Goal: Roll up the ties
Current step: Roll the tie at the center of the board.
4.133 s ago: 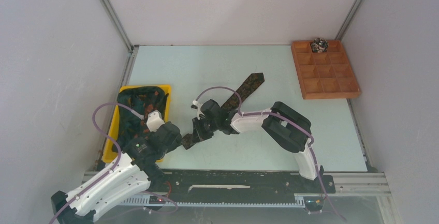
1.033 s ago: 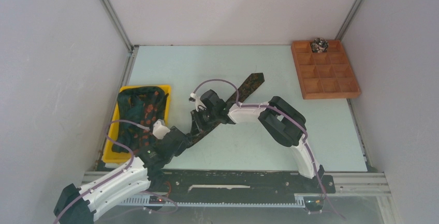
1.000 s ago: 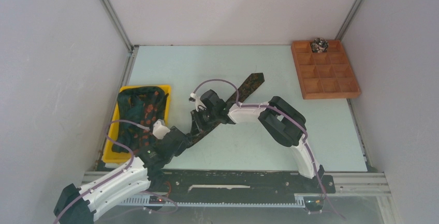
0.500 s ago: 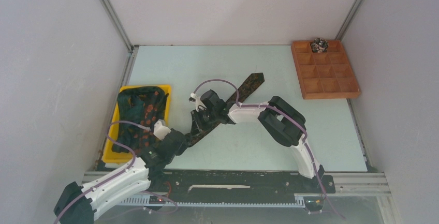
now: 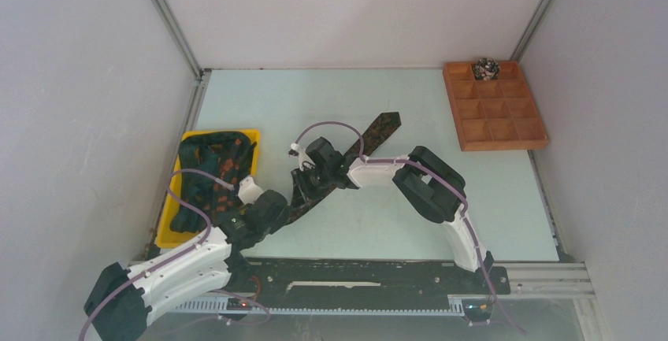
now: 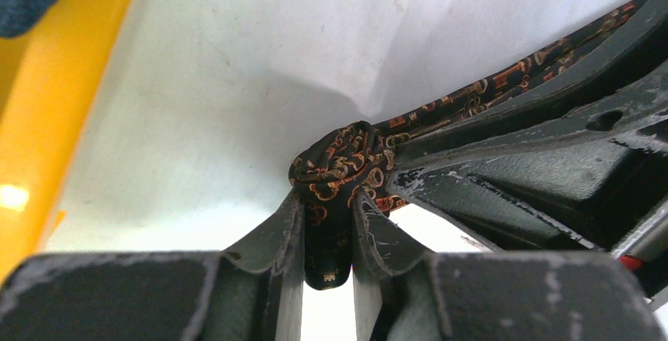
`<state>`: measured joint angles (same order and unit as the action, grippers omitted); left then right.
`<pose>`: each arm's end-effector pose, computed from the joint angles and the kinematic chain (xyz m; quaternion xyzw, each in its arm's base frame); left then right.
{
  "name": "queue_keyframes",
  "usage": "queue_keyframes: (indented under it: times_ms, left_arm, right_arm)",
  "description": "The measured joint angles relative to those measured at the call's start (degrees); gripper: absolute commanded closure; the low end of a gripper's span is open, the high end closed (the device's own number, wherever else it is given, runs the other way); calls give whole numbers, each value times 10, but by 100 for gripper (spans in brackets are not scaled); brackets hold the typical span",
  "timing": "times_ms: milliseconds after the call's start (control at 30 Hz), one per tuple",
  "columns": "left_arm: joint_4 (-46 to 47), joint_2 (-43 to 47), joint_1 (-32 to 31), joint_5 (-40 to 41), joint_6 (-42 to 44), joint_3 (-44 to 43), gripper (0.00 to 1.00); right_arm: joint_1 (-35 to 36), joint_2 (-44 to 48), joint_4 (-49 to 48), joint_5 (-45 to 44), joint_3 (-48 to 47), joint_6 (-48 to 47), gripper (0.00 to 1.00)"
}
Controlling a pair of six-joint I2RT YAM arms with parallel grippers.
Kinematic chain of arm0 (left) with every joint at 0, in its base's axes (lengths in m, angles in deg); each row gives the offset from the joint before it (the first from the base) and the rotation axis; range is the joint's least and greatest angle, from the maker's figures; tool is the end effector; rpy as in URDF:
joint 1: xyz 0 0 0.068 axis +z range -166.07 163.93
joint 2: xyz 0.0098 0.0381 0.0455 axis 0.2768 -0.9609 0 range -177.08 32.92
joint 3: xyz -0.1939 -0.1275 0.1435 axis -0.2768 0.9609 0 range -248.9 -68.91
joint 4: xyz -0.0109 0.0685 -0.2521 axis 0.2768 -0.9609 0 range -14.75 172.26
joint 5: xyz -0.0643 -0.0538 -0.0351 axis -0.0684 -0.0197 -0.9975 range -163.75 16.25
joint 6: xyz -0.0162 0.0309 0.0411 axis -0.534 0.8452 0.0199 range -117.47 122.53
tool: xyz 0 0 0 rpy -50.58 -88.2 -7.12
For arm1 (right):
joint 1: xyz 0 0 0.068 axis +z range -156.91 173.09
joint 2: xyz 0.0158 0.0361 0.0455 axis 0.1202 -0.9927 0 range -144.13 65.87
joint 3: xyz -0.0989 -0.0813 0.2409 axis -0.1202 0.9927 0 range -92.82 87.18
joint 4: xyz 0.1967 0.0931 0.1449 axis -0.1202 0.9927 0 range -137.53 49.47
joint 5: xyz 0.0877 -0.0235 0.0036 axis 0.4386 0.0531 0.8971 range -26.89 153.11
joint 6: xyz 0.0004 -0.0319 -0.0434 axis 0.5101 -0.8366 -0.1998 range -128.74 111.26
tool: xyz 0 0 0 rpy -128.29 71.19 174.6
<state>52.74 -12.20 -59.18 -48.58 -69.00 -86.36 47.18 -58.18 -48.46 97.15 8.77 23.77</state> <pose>0.1097 -0.0819 0.1507 -0.2895 0.8925 -0.1192 0.3248 0.2510 0.3806 0.1262 -0.2758 0.8458 0.4491 0.0827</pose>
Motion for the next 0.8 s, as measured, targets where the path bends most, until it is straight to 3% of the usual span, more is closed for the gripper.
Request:
queue_keyframes:
  times_ms: [433, 800]
  left_arm:
    - [-160, -109, 0, -6, 49, -126, 99]
    - [-238, -179, 0, -18, 93, -180, 100]
  right_arm:
    - [28, 0, -18, 2, 1, 8, 78]
    - [61, -30, -59, 17, -5, 37, 81]
